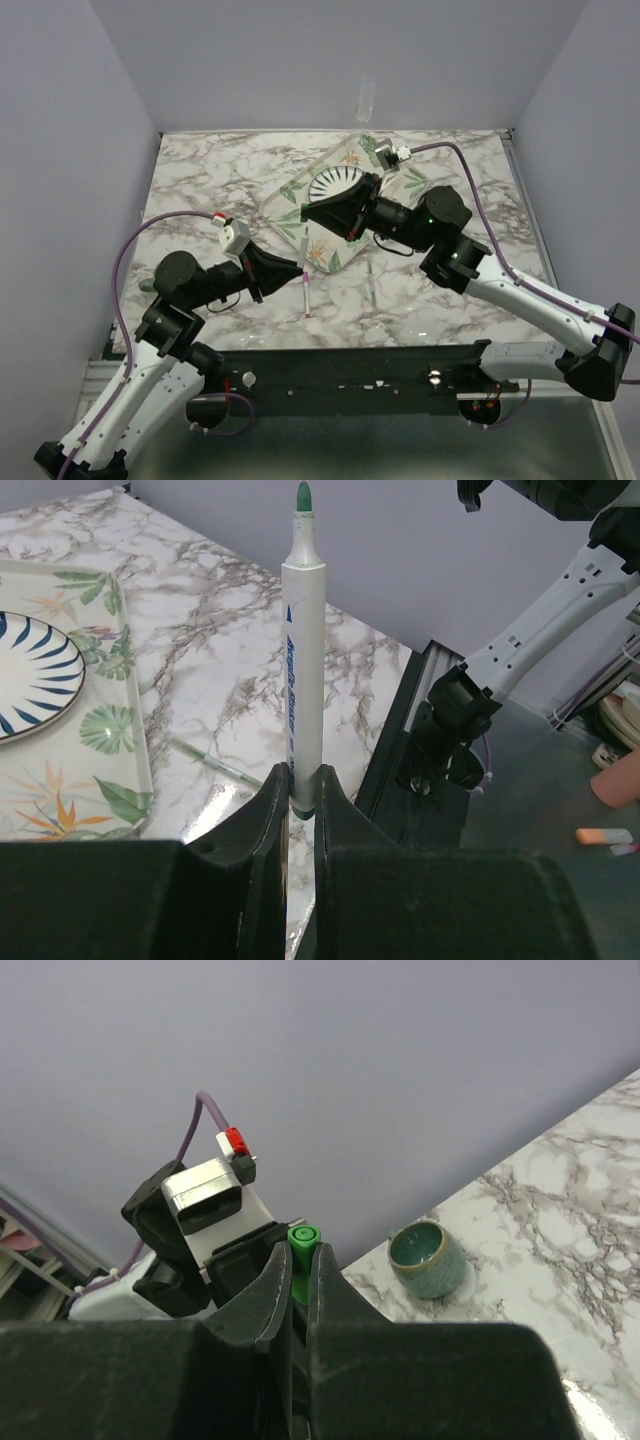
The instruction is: Insert the pens into the pen caps
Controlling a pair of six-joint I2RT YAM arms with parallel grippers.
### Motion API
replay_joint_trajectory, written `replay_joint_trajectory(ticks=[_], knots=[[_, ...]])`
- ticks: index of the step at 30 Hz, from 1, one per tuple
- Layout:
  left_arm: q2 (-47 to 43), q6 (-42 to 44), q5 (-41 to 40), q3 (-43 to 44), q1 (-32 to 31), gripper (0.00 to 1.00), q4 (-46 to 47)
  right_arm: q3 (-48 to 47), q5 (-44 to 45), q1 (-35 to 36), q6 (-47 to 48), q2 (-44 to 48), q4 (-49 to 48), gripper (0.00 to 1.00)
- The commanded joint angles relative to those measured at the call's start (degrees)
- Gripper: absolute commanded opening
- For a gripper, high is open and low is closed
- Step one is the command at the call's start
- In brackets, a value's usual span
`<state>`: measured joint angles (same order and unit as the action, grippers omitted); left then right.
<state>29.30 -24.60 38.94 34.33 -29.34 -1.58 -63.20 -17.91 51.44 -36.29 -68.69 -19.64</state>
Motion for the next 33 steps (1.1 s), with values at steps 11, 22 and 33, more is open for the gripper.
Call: replay_joint_trajectory(ticks=[11,22,33], knots=[[-2.76,1.31,-2.73,0.57,-0.19,0.00,-0.44,1.06,11.14,3.40,5.09,1.54,2.68,0.01],[-2.76,1.48,-3.25,0.66,-0.19,0.00,-0.61,1.59,12.11,5.42,5.00,1.62,2.59,0.01],[-3.37,1.84,-4.40,0.83,-0.19,0.00,-1.05,4.75,16.32,8.06,6.23,3.21,3.38,0.01]])
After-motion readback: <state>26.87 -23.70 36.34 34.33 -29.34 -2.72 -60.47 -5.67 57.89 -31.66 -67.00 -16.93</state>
